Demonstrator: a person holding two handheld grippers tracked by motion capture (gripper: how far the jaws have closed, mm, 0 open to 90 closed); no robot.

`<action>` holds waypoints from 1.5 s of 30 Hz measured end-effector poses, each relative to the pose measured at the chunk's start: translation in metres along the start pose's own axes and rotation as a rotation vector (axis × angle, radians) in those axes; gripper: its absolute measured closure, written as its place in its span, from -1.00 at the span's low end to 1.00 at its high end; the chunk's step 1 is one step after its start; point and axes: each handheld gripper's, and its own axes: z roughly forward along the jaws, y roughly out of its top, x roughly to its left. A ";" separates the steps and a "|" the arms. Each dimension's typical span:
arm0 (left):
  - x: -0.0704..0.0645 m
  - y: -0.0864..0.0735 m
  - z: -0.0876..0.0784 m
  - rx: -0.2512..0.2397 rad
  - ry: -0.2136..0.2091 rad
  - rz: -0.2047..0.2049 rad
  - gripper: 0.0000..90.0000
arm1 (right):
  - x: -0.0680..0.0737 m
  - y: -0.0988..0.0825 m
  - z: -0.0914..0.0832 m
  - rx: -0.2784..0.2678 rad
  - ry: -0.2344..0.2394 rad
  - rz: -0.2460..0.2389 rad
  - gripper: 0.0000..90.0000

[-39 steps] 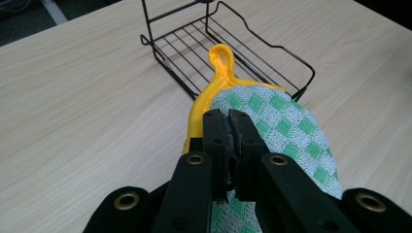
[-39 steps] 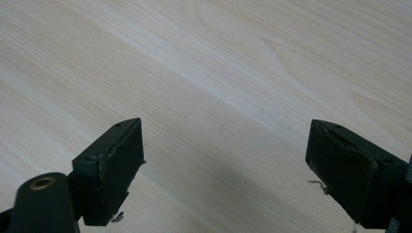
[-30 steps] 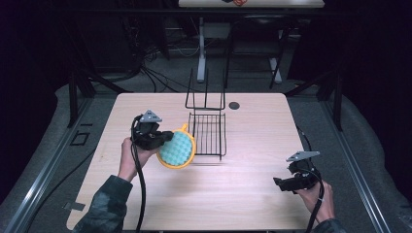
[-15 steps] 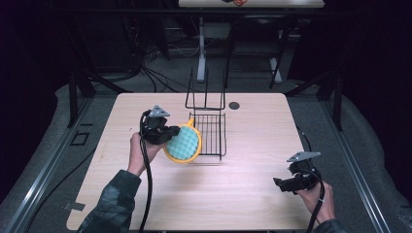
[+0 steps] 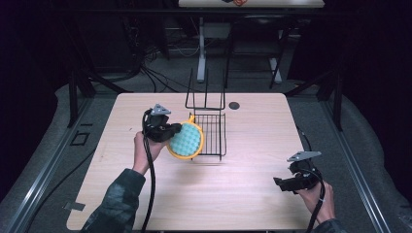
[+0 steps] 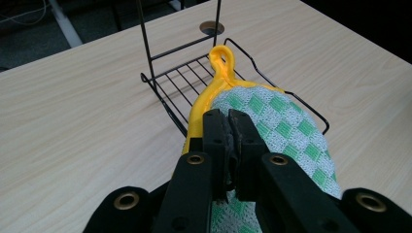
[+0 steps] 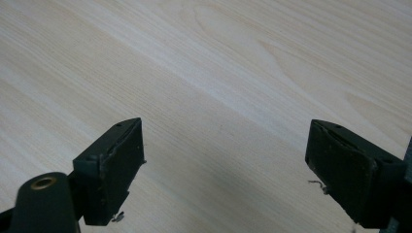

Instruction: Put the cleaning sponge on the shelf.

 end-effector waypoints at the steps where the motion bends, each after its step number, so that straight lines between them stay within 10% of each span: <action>1: 0.000 0.000 0.001 0.004 -0.002 0.000 0.93 | 0.000 0.000 0.000 -0.005 0.000 0.001 -0.70; 45: -0.011 -0.003 0.076 -0.047 0.060 -0.134 0.93 | 0.000 -0.001 -0.001 0.005 0.002 0.002 -0.69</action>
